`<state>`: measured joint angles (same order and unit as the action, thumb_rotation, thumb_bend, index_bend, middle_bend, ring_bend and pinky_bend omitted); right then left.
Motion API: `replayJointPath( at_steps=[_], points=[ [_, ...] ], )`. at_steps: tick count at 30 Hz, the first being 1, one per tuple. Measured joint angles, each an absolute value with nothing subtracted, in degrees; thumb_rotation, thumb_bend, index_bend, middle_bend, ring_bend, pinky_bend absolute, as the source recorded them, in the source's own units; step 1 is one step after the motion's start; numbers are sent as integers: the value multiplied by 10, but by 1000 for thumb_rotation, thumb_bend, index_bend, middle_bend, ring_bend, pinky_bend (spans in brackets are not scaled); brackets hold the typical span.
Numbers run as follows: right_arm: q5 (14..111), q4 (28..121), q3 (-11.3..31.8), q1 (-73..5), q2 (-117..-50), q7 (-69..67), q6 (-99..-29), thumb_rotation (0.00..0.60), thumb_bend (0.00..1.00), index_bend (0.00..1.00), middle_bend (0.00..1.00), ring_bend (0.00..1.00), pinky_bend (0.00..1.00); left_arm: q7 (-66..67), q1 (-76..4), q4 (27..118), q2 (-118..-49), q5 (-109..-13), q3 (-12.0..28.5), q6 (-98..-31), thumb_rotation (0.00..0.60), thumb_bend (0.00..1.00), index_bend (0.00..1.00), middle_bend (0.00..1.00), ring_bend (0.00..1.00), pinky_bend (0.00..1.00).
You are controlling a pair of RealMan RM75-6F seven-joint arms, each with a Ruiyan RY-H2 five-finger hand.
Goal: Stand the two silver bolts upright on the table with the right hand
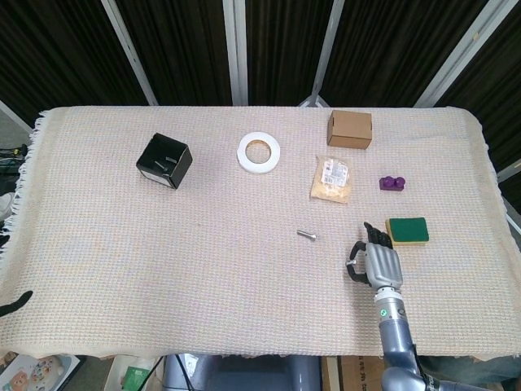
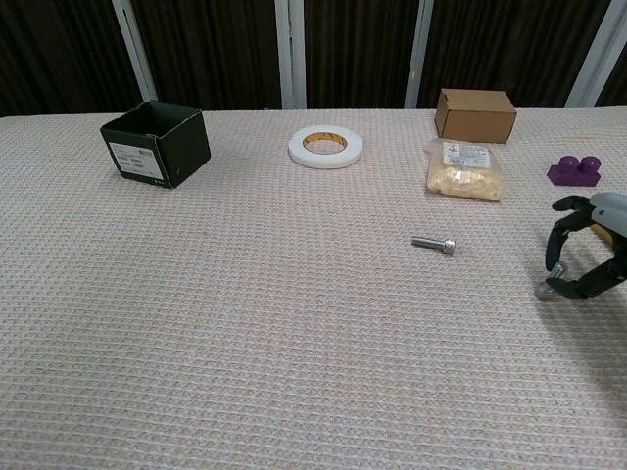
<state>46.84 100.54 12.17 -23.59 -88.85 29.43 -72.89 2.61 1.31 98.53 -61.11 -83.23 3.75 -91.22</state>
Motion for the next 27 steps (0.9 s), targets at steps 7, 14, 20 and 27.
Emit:
replayJointPath(
  at_steps=[7, 14, 20, 27],
  points=[
    [466, 1009, 119, -238, -885, 296, -731, 600, 355, 528, 0, 3, 22, 26, 13, 985, -611, -833, 37, -912, 600, 147, 136, 123, 7, 81],
    [464, 1021, 114, -240, -876, 303, -730, 600, 355, 443, 0, 2, 23, 27, 13, 985, -612, -832, 37, -912, 600, 147, 136, 123, 7, 81],
    [471, 1036, 112, -244, -870, 313, -737, 600, 355, 388, 0, 0, 22, 26, 14, 986, -612, -833, 37, -913, 600, 147, 136, 123, 7, 81],
    [487, 1061, 120, -257, -876, 344, -767, 600, 355, 362, 0, 0, 15, 23, 14, 985, -610, -833, 37, -913, 600, 147, 136, 123, 7, 81]
  ],
)
